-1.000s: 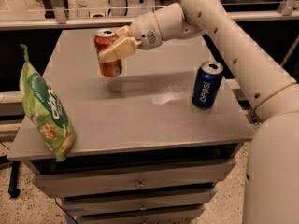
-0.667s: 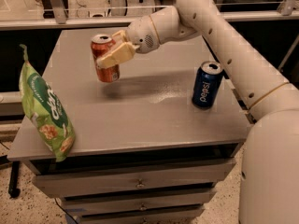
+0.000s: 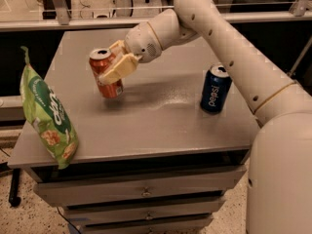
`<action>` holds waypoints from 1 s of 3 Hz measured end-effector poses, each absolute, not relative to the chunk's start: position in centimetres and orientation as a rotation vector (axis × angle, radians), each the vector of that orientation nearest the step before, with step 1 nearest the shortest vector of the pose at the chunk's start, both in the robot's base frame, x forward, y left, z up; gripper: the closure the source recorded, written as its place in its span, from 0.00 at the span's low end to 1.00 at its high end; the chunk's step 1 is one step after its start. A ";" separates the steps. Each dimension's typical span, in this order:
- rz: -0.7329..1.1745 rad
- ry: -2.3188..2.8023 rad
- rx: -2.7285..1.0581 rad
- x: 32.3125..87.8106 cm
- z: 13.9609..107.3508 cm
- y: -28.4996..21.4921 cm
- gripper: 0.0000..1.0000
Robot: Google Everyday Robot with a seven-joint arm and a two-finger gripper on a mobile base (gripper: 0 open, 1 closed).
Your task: Move coke can near green rice chip bag
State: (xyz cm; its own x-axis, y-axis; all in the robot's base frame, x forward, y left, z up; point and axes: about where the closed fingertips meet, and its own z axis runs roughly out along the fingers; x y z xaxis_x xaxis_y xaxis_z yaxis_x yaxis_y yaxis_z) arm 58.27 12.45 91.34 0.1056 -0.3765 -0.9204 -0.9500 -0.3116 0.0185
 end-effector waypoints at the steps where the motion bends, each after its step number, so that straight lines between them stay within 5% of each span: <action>1: 1.191 1.262 -1.824 57.1 90.6 12.9 1.00; 3: 1.237 1.244 -1.820 55.2 88.9 13.9 0.59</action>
Offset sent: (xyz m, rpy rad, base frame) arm -0.0337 0.0108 -0.0297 0.0047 0.0027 0.0749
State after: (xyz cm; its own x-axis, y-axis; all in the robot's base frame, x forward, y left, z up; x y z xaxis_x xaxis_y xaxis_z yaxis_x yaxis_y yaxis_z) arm 55.18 13.88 88.90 0.1249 -0.3621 -0.9238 -0.9256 -0.3778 0.0229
